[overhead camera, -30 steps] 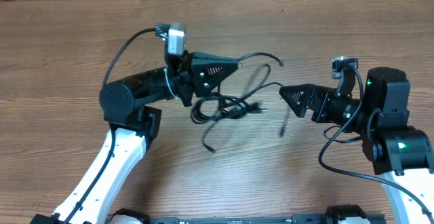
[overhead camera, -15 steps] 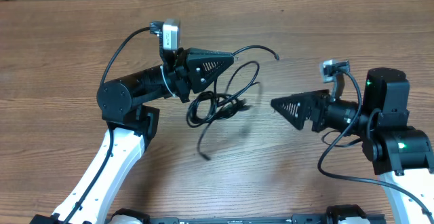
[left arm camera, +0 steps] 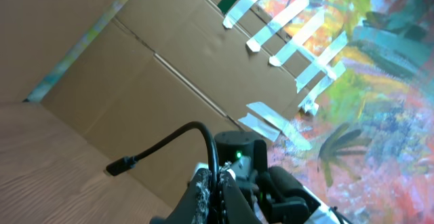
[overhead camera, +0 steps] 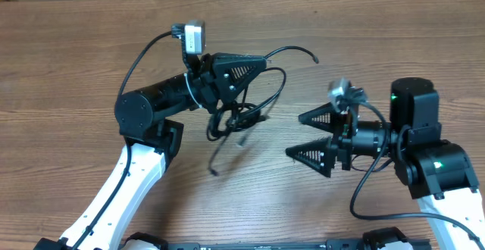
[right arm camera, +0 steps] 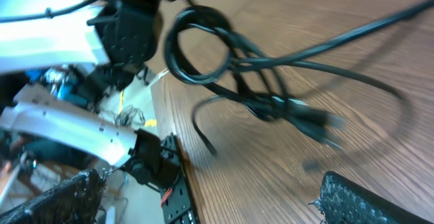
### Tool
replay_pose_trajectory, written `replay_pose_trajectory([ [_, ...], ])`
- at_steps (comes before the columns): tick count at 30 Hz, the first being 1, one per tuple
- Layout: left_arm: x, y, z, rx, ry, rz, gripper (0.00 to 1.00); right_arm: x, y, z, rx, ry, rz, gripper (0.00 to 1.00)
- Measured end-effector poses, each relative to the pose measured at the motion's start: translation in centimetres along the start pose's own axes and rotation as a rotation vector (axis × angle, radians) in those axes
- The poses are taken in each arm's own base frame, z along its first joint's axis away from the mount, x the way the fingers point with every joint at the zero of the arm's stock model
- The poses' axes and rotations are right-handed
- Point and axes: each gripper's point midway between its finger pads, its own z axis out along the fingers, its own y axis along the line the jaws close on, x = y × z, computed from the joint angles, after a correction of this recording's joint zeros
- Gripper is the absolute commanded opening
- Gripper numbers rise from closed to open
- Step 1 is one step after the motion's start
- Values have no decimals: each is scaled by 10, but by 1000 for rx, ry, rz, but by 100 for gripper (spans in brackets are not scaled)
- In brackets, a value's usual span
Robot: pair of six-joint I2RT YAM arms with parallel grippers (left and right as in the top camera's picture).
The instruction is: Untangle cables
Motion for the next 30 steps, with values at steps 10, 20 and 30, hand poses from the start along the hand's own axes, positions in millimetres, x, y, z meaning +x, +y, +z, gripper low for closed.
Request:
replay_pose_trajectory([
  [10,11,-12,19,43,-9,-49,4,11,-4,34,-90,86,-38,100],
  [20,22,-21,31,74,-3,-72,4,6,-11,38,-81,75,-67,100],
  [30,22,-24,35,80,-21,-82,4,4,-9,38,-92,68,-80,7],
])
